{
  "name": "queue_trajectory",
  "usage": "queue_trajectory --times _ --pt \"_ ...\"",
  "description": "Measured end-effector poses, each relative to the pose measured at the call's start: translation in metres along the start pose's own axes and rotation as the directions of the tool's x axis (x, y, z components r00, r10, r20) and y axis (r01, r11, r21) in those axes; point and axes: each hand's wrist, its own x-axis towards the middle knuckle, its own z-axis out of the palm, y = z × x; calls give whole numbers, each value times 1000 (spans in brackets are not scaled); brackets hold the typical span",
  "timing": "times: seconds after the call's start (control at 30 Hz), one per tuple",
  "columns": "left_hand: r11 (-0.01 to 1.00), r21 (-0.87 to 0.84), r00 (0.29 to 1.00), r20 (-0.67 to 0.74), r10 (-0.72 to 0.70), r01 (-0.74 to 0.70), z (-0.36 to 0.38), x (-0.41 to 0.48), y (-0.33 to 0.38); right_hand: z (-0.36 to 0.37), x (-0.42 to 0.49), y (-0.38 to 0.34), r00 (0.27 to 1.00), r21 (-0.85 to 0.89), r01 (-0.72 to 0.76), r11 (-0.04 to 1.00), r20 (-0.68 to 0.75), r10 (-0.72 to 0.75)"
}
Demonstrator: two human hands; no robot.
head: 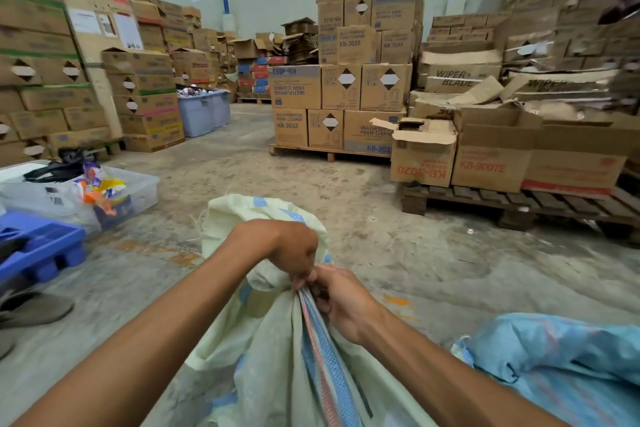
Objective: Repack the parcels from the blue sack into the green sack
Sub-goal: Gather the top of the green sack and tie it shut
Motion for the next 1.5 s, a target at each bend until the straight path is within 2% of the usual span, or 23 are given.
queue_trajectory --times 0.1,0.17,0.33,0.4,0.47,0.57,0.67,0.73,0.8,0.9,1.0,1.07,1.13,1.23,1.33,1.5 --pt "999 -36 997 75 -29 31 -10 10 -13 -9 -4 3 998 47 -13 999 65 10" --pt "993 -118 995 97 -7 18 -13 16 -17 -10 -12 2 996 14 15 1000 83 -16" --pt "984 -174 999 31 33 -27 -11 25 -10 -11 -20 9 975 -49 215 975 65 -211" --pt "957 -278 996 -38 82 -89 -6 27 -16 -15 -21 13 961 -93 277 956 29 -275" --pt "872 -453 980 -147 135 -188 7 28 -22 -19 -23 13 943 -108 316 943 -71 -324" --pt "612 -729 939 -338 68 -307 32 35 -16 -29 -22 10 917 -103 305 947 -236 -321" --pt "389 -865 939 -344 1 -317 53 52 -7 -47 -19 1 904 -121 244 962 -330 -271" --pt "346 -888 946 -325 -10 -302 64 71 -5 -60 -25 -11 896 -130 198 972 -377 -233" --pt "374 -888 958 -285 12 -269 70 82 4 -75 -29 -23 877 -199 145 969 -429 -219" --pt "480 -844 959 -283 -21 -238 70 91 26 -95 -28 -38 847 -271 74 960 -491 -204" --pt "714 -660 934 -357 -26 -232 66 97 48 -110 -33 -51 837 -310 -17 951 -524 -156" --pt "795 -560 916 -401 -15 -233 65 101 60 -119 -39 -60 850 -325 -53 944 -511 -128" --pt "818 -526 877 -476 -57 -232 66 105 69 -124 -45 -68 870 -348 -90 933 -484 -97" --pt "866 -438 748 -652 -121 -242 62 111 82 -133 -50 -78 885 -394 -150 907 -463 -55" --pt "881 -382 646 -753 -124 -277 57 115 91 -141 -56 -84 900 -384 -173 907 -436 -13" --pt "906 -327 607 -788 -104 -268 54 122 103 -153 -62 -89 914 -377 -170 910 -407 2"
